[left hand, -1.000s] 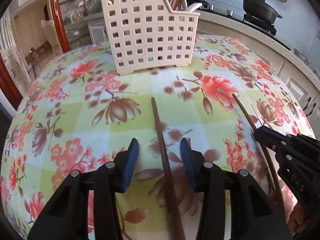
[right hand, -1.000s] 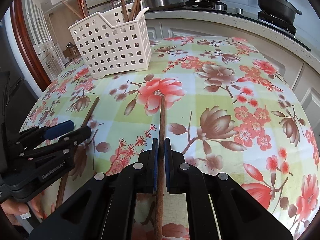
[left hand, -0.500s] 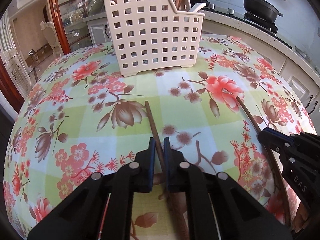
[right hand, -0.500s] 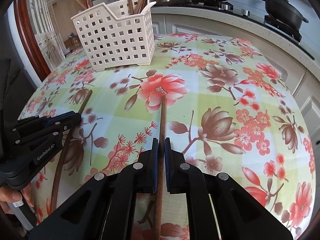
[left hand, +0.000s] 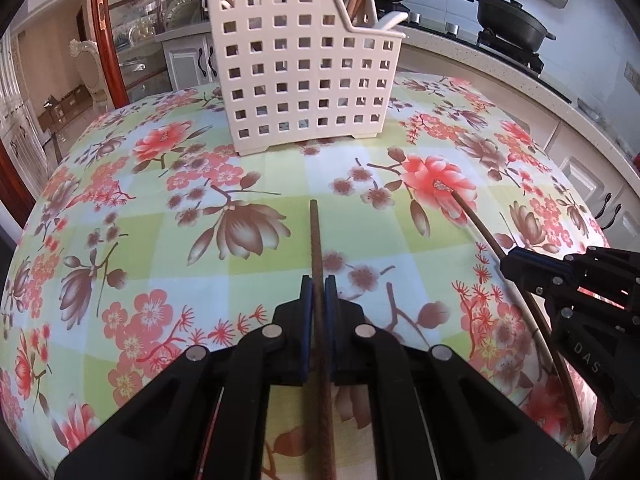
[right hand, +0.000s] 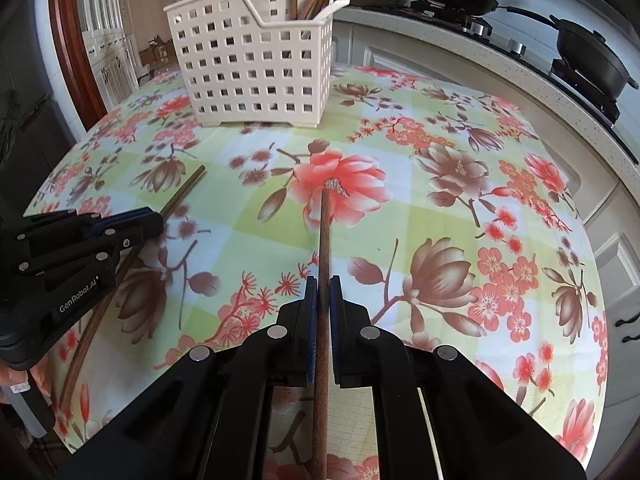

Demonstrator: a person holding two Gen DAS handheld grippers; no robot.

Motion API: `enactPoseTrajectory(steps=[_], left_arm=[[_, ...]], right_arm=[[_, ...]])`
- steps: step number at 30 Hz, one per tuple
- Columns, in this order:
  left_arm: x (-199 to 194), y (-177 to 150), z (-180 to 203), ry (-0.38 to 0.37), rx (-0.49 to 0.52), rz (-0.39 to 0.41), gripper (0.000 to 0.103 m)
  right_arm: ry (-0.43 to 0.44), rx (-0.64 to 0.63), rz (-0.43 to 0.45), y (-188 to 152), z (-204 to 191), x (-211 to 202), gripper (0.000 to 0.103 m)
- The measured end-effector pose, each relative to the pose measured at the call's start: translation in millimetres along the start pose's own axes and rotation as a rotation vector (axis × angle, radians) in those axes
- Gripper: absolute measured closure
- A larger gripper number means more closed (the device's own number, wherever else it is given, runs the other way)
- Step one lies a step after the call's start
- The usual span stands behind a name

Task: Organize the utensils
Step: 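Lift both held chopsticks upright and carry them over the white basket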

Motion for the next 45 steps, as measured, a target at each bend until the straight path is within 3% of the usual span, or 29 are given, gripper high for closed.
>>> enactPoseTrajectory(steps=[20, 38, 45], left_arm=[[-118, 14, -10, 0.038, 0.003, 0.296, 0.097], [-171, 6, -14, 0.076, -0.001, 0.431, 0.097], [-187, 6, -16, 0.102, -0.002, 0.488, 0.097]], right_arm=[[0.126, 0.053, 0.308, 35, -13, -87, 0.096], [0.176, -0.021, 0.479, 33, -39, -139, 0.096], [0.181, -0.044, 0.502, 31, -46, -146, 0.096]])
Point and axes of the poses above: each gripper's, at about its wrist camera, not at the fingertips, and x roughly the way its jaws point, z to its right, y to its top, the point moved 3 cm from there along x, roughly the way its jaws point, and after that the axes turned 4 degrees about x, right-handed, at the moved point
